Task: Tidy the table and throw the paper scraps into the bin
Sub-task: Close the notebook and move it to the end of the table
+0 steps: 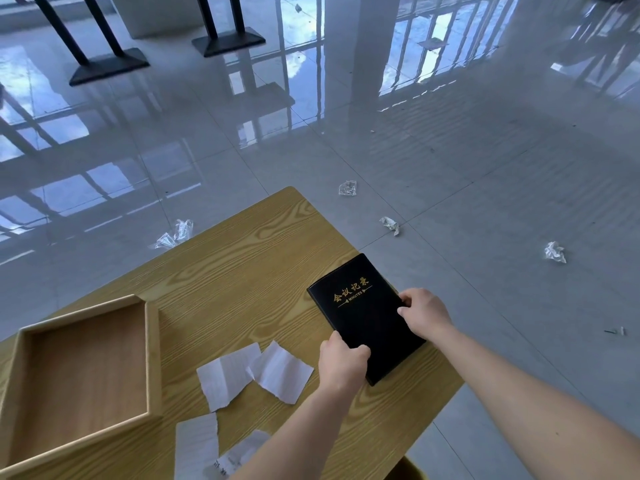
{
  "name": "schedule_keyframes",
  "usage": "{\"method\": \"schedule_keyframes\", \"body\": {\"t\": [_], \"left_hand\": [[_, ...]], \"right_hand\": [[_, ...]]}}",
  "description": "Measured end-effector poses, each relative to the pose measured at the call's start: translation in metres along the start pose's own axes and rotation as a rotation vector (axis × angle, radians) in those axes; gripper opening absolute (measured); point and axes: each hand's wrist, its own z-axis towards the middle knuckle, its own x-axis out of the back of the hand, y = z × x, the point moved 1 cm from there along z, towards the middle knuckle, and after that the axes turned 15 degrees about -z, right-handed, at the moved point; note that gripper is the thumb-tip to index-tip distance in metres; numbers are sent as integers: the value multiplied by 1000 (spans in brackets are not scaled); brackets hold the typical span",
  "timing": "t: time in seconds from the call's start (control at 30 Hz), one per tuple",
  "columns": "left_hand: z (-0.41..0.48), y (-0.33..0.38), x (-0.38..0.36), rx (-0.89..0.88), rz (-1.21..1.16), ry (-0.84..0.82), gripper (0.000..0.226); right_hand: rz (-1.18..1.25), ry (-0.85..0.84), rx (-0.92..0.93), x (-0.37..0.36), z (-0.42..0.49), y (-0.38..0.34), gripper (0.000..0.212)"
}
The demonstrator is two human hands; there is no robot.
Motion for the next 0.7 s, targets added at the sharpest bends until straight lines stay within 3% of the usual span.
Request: {"method": "schedule_keyframes", "body": {"t": [0.27, 0.7], "left_hand": [[7, 5, 8, 10, -48, -11, 26], [27, 15, 20, 16, 14, -57, 30]], "right_hand": [[133, 58, -17, -1, 6, -9, 32], [50, 98, 28, -2, 19, -28, 20]]}}
